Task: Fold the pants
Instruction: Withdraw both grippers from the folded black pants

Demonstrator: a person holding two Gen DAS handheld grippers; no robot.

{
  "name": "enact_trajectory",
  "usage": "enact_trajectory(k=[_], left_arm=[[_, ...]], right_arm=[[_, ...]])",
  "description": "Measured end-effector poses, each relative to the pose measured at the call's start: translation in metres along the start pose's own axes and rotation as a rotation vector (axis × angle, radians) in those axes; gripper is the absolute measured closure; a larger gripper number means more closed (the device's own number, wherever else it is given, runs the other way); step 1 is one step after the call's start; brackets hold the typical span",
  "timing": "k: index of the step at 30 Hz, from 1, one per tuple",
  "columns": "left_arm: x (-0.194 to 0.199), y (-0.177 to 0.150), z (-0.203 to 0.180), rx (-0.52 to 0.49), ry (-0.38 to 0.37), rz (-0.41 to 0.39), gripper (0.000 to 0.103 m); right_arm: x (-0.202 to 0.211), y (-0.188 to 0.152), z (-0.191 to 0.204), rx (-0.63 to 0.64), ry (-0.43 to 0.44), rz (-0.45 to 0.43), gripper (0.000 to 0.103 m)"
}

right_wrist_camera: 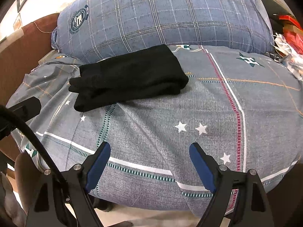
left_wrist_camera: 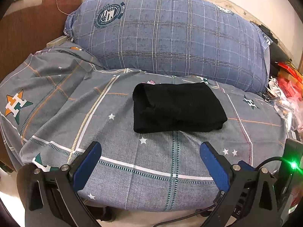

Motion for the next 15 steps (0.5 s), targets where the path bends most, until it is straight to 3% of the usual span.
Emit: enact_trajectory(k=[15], left_arm=[[-0.019,-0.014,0.002,0.002,0.0,0.049,0.0]], right_arm=[[-0.015,-0.011,-0.006,-0.017,-0.005,0.044,0.014]])
Point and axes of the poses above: each gripper's, at about its wrist camera, not at the fingertips, and x roughly against the way its jaws point, z to its left, y to its top, the point moved 6 cm from there along -x, roughly the way its jaws point, and after that the axes turned 14 degrees about -z, right-handed, at the moved point
